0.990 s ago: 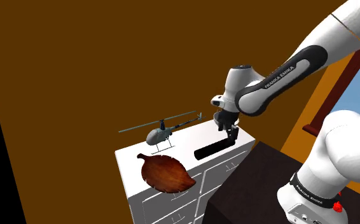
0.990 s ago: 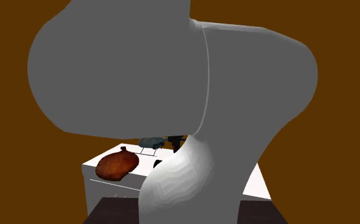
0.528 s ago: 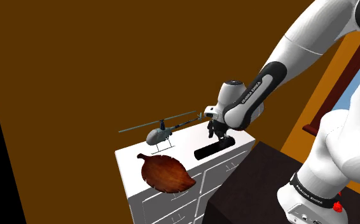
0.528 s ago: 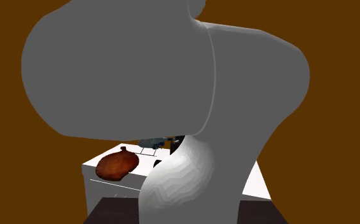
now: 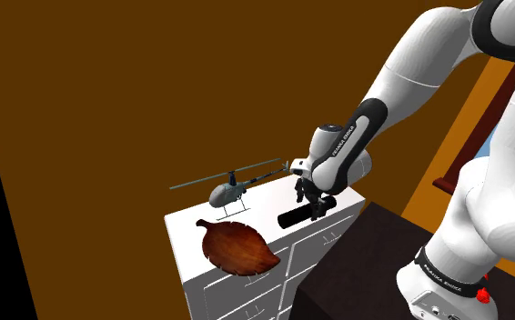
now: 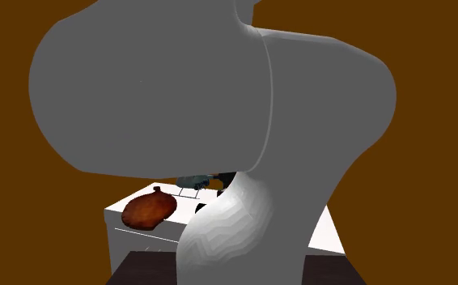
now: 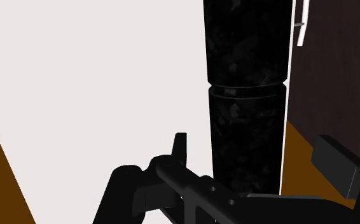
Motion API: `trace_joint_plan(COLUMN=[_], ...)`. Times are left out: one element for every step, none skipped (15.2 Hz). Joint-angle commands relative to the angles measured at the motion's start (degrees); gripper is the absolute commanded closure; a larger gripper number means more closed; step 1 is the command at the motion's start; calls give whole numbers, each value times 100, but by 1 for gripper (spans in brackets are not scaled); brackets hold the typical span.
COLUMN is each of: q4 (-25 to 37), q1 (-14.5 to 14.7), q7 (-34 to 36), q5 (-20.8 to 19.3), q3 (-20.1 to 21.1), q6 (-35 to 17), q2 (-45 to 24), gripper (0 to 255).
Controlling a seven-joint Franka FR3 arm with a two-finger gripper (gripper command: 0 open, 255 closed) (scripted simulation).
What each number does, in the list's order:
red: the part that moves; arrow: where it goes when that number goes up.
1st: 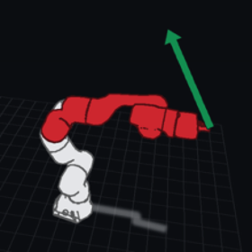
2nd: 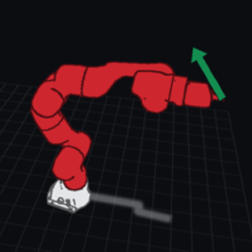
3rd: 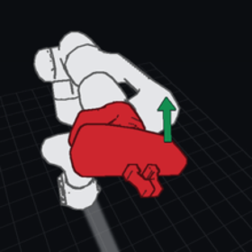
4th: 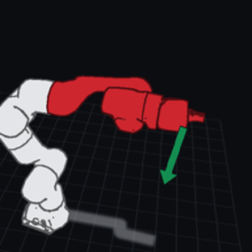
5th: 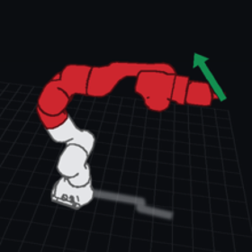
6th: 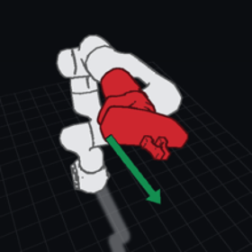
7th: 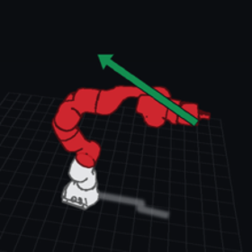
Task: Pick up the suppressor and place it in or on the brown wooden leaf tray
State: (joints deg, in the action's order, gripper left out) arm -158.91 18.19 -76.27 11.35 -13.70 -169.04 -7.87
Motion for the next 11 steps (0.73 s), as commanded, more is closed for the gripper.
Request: trace_joint_plan(q4=[4, 4, 4, 3, 3, 3, 3, 3, 4, 4, 4], q1=[-8, -8, -8, -7, -7, -7, -7, -7, -8, -9, -9], q7=[-14, -14, -14, -13, -13, -13, -13, -13, -14, -16, -17], q5=[17, 17, 17, 16, 16, 16, 16, 16, 19, 20, 22], q3=[10, 10, 10, 9, 9, 9, 9, 10, 11, 12, 13], q6=[-9, -9, -9, -8, -8, -8, -8, -9, -10, -11, -12], q2=[-12, -12, -12, -11, -11, -11, -11, -11, -13, -14, -15], gripper=[0, 0, 0, 0, 255, 255, 255, 255, 255, 255, 255])
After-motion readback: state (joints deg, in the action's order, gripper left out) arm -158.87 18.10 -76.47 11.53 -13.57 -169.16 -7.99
